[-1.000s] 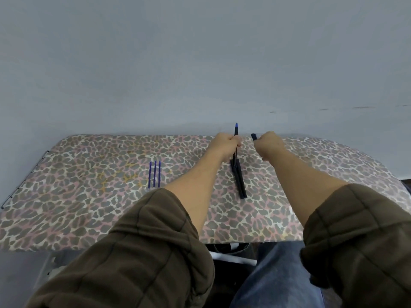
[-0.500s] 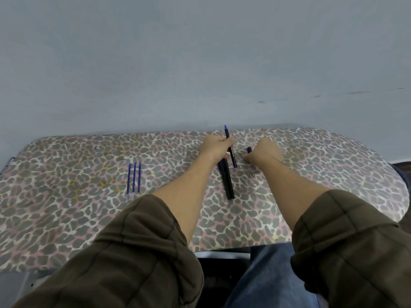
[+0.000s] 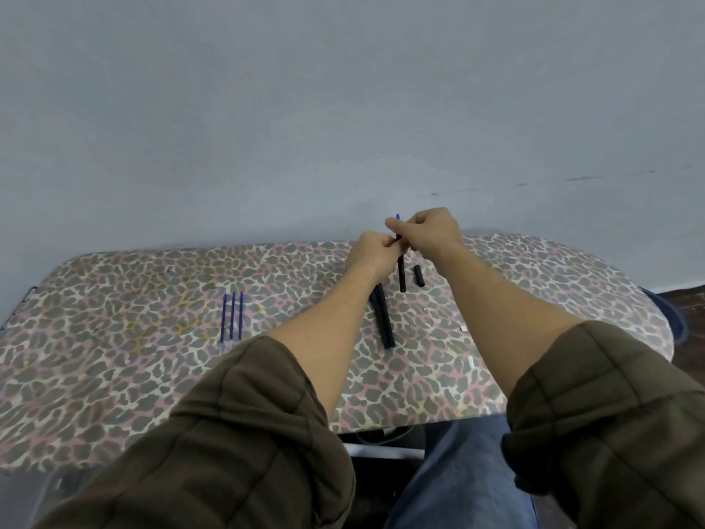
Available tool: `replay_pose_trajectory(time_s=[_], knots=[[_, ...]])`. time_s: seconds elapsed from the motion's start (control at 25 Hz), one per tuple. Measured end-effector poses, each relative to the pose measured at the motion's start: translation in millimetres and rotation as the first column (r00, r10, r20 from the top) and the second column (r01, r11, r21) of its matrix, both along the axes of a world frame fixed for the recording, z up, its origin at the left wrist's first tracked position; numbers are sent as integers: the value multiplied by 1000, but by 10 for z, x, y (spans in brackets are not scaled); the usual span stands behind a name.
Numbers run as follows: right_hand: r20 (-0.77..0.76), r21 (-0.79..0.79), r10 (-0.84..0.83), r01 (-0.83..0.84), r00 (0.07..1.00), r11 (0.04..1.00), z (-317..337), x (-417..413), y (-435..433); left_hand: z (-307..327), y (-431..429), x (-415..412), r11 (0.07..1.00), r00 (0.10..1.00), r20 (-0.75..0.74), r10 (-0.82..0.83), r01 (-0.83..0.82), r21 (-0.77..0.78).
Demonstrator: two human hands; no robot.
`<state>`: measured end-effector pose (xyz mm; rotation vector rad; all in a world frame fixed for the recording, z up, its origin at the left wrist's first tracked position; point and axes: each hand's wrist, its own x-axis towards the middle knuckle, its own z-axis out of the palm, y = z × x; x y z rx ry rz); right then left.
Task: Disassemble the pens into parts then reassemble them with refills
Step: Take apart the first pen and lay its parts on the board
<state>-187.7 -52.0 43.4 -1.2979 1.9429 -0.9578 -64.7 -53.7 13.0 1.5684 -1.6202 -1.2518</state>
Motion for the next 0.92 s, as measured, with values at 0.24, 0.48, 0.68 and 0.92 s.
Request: replay_pose_trajectory(time_s=[0.24, 0.48, 0.68, 0.92], knots=[[26, -96, 48, -45, 999, 994, 160, -48, 39, 172, 67, -15, 999, 999, -54, -7, 4, -54], [322, -56, 135, -123, 937, 991, 199, -168, 103, 295, 79, -7, 994, 990, -101, -94, 87, -69], [366, -134, 40, 10, 930, 991, 182, -152, 131, 239, 108, 0, 991, 988, -103, -117, 110, -71], [441, -135, 101, -45, 892, 990, 210, -135, 137, 228, 132, 22, 994, 989, -121, -85, 76, -82]])
